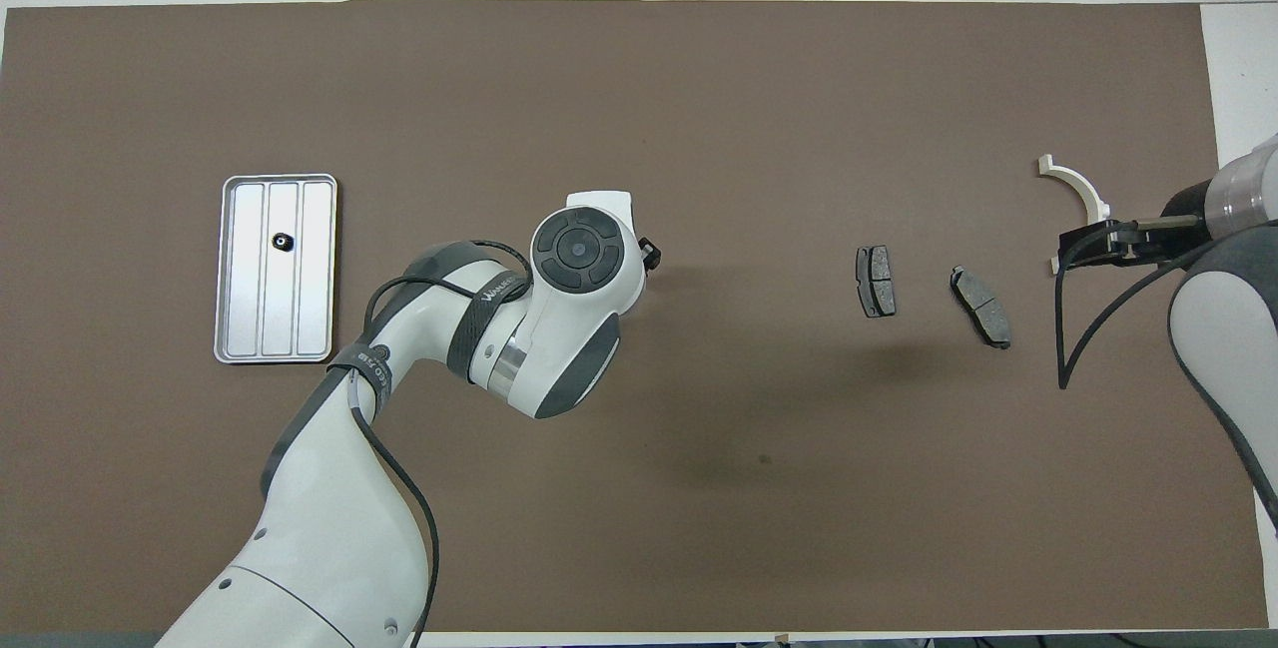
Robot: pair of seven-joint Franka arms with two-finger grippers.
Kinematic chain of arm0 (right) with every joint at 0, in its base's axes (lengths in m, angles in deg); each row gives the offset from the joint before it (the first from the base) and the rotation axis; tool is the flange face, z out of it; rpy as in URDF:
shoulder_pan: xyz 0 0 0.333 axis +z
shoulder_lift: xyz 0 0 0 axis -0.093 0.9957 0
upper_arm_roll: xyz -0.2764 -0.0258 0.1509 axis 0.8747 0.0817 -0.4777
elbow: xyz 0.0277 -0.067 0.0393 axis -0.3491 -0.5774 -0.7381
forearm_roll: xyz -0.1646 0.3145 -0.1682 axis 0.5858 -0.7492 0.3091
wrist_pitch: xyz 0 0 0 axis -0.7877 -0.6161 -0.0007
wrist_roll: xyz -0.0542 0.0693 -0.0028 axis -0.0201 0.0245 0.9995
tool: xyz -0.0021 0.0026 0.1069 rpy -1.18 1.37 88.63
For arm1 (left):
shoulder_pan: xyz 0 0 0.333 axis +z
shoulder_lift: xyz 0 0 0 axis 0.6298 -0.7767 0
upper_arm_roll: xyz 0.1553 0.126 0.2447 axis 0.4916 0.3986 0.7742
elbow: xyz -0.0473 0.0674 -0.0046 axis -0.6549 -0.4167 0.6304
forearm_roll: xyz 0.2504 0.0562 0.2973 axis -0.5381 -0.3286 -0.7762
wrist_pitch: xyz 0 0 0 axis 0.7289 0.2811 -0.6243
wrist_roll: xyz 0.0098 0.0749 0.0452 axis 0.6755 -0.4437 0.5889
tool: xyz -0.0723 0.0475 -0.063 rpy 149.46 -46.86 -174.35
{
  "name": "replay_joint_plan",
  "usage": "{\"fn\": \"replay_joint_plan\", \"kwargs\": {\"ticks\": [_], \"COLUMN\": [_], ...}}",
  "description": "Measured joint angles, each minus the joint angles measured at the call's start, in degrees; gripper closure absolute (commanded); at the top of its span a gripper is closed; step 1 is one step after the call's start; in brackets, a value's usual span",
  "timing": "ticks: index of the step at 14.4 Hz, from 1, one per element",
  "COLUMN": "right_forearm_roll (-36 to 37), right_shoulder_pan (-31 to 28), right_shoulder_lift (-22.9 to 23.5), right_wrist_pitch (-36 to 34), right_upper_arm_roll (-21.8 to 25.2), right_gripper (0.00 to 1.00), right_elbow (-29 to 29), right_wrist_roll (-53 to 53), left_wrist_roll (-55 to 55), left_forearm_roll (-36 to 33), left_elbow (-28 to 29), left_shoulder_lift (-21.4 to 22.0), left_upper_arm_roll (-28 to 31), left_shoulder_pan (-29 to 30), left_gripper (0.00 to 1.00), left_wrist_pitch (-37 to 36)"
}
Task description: Place bearing gear from tray to pile
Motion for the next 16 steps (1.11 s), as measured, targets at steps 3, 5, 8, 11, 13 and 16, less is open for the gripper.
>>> {"fn": "replay_joint_plan", "kwargs": {"ticks": [3,5,8,11,13,16], "right_forearm_roll": [-0.03,-0.36,-0.68,-0.72,-0.77,-0.78], "right_shoulder_pan": [0.05,0.37,3.67,8.73,13.03,21.14], "right_shoulder_lift": [0.22,1.35,6.00,13.07,18.52,24.25], "right_wrist_pitch": [1.09,2.09,2.19,-2.01,-3.52,-3.48], "right_upper_arm_roll": [-0.02,-0.33,-0.99,-1.16,-1.31,-1.45], "right_gripper": [0.00,0.00,0.00,0.00,0.00,0.00], "right_elbow": [0.00,0.50,6.44,17.12,23.95,28.69], "right_wrist_roll": [-0.28,-0.36,0.03,1.98,6.35,16.61], "left_wrist_roll": [-1.04,-6.18,-19.05,-31.79,-41.80,-54.63], "left_forearm_roll": [-0.37,-0.43,-0.49,-0.52,-0.54,-0.54], "left_elbow": [-1.18,-1.49,-1.02,0.55,1.10,1.92], "left_shoulder_lift": [0.79,2.65,6.47,8.63,8.88,8.90], "left_upper_arm_roll": [1.60,2.21,2.44,2.59,2.62,2.64], "left_shoulder_pan": [0.61,3.37,10.56,18.04,23.57,31.27], "left_gripper": [0.09,0.09,0.08,0.09,0.09,0.12], "left_wrist_pitch": [-4.49,-8.01,-12.51,-13.94,-14.39,-14.25]}}
